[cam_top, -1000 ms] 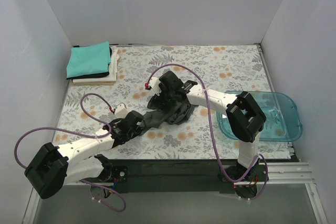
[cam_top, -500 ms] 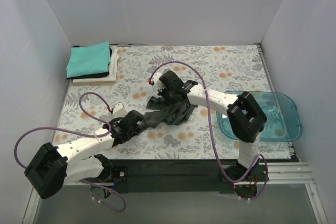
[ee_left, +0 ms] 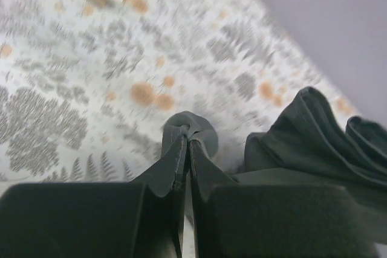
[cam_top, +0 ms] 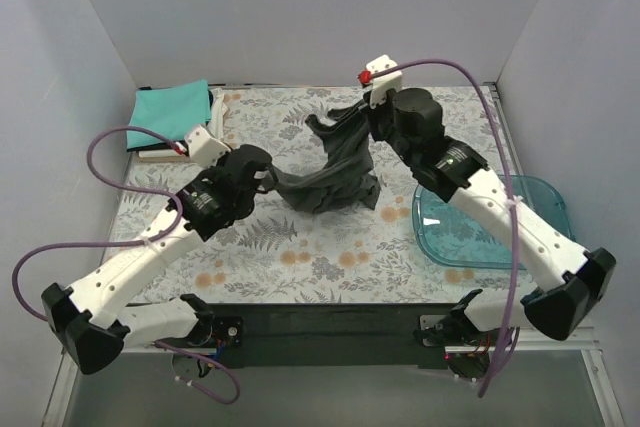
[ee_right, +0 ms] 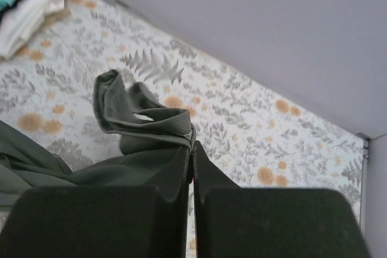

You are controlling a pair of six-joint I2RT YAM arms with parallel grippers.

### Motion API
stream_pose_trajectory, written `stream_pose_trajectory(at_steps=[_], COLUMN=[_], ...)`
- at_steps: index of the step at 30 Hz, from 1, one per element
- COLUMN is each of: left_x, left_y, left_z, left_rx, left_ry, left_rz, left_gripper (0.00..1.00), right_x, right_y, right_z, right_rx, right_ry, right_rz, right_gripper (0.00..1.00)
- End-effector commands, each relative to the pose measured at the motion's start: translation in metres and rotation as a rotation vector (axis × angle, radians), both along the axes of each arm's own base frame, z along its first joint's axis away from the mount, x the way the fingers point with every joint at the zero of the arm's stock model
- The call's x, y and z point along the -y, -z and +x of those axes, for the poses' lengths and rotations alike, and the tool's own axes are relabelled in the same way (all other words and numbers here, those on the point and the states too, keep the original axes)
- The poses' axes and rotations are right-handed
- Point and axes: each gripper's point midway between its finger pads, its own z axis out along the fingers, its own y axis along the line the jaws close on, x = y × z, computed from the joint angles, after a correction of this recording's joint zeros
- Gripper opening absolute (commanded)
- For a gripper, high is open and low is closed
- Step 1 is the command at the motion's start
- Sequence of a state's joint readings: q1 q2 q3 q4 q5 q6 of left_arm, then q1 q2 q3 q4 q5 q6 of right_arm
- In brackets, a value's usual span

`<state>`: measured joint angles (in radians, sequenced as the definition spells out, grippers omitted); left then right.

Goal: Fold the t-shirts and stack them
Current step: Flatten the tshirt out

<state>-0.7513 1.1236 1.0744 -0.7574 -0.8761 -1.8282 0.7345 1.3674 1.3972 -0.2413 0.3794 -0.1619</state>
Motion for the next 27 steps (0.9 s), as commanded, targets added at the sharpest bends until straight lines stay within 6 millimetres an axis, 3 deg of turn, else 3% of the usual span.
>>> stream_pose_trajectory(at_steps=[1, 2, 3, 4, 5, 7, 8, 13, 16, 21, 22, 24, 26, 27], left_x=[-0.038, -0.039, -0.039, -0.035, -0.041, -0.037, -0.046, -0.062, -0.061, -0.061, -0.055, -0.061, -0.052, -0.06], left_y=[-0.089, -0.111, -0.122, -0.15, -0.169, -0.206, -0.224, -0.288, -0.32, -0.336, -0.336, -0.335, -0.321, -0.32], left_z=[-0.006, -0.008, -0.011, -0.011, -0.021, -0.033, -0.047, -0.088, -0.105, -0.093, -0.082, -0.068, -0.042, -0.034], left_rx=[0.198, 0.25, 0.262, 0.354, 0.418, 0.538, 0.602, 0.785, 0.868, 0.864, 0.849, 0.832, 0.787, 0.776], left_ry=[-0.101, -0.09, -0.029, 0.0, 0.034, 0.137, 0.157, 0.256, 0.326, 0.284, 0.267, 0.18, 0.12, 0.03], left_rz=[0.035, 0.006, 0.05, -0.012, -0.028, -0.066, -0.098, -0.171, -0.197, -0.142, -0.123, -0.086, -0.013, 0.014], left_gripper=[0.0, 0.0, 0.0, 0.0, 0.0, 0.0, 0.0, 0.0, 0.0, 0.0, 0.0, 0.0, 0.0, 0.0], right_x=[0.018, 0.029, 0.035, 0.039, 0.049, 0.057, 0.067, 0.092, 0.092, 0.097, 0.097, 0.099, 0.094, 0.096], right_y=[-0.079, -0.104, -0.117, -0.127, -0.15, -0.169, -0.186, -0.244, -0.265, -0.266, -0.262, -0.255, -0.24, -0.234], right_z=[-0.011, -0.02, -0.025, -0.031, -0.043, -0.057, -0.071, -0.127, -0.154, -0.154, -0.146, -0.132, -0.107, -0.095], right_rx=[0.181, 0.231, 0.258, 0.278, 0.322, 0.362, 0.398, 0.518, 0.554, 0.528, 0.52, 0.502, 0.47, 0.456], right_ry=[0.032, 0.04, 0.043, 0.041, 0.035, 0.009, 0.002, -0.102, -0.202, -0.178, -0.144, -0.081, -0.005, 0.052], right_rz=[0.093, 0.123, 0.137, 0.151, 0.186, 0.224, 0.262, 0.415, 0.472, 0.5, 0.488, 0.473, 0.419, 0.402], right_gripper=[0.01, 0.01, 0.01, 0.01, 0.01, 0.01, 0.01, 0.01, 0.01, 0.01, 0.01, 0.01, 0.01, 0.01])
